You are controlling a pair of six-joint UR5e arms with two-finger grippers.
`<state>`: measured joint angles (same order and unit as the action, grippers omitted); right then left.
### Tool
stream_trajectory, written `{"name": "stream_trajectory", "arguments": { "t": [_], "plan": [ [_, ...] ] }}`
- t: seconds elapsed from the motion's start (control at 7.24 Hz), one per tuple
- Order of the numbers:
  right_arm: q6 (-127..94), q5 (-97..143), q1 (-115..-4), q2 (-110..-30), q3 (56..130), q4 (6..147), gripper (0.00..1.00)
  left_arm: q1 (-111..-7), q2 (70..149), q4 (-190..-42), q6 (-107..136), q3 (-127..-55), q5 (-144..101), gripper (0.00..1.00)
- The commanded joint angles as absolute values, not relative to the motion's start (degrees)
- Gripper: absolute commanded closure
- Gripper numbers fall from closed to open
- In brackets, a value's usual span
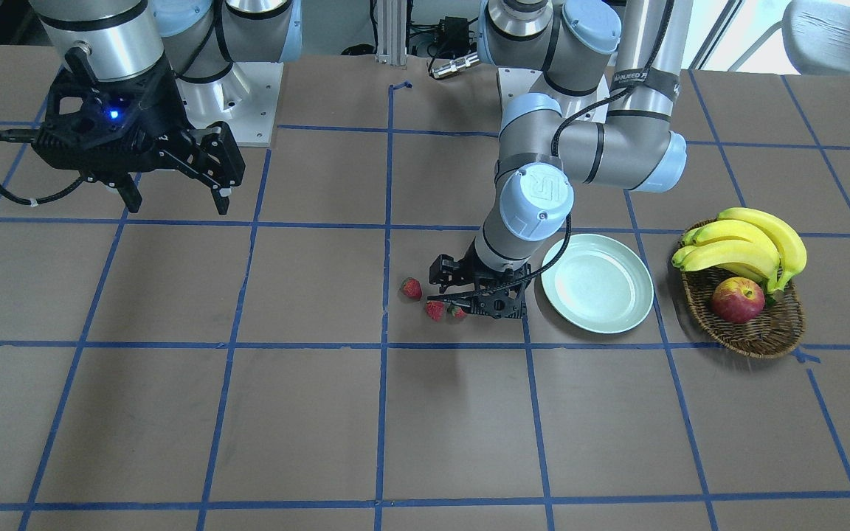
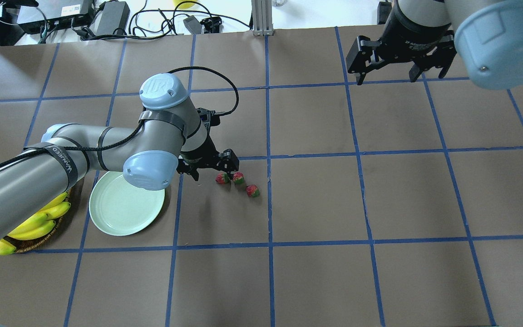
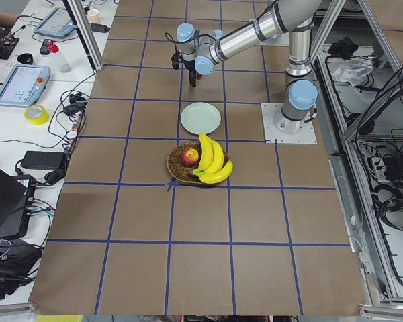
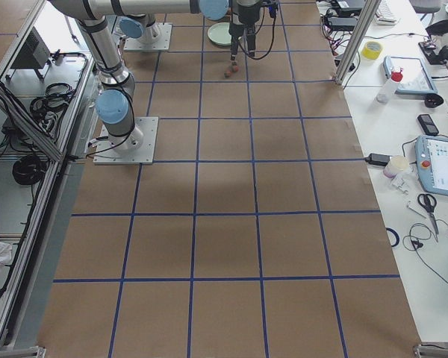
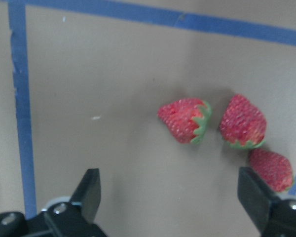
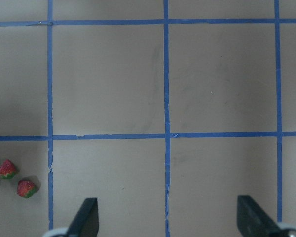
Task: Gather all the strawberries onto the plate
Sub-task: 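Close the left gripper on the strawberry nearest the plate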
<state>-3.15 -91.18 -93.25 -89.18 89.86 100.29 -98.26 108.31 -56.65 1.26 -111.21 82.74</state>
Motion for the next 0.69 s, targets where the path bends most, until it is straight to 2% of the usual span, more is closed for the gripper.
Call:
{"name": "stream_trajectory", "arguments": {
  "t": [0.0,0.55],
  "plan": [
    [-2.46,-91.06,-93.16,-89.73,90.88,101.53,0.00,-98.26,109.77,-56.51,-8.33,-111.27,83.06,0.00],
    [-2.37,-88.94,-93.16,-90.44,90.35,97.56,0.00,-98.26,112.76,-56.08,-21.00,-110.74,83.32,0.00]
  ]
}}
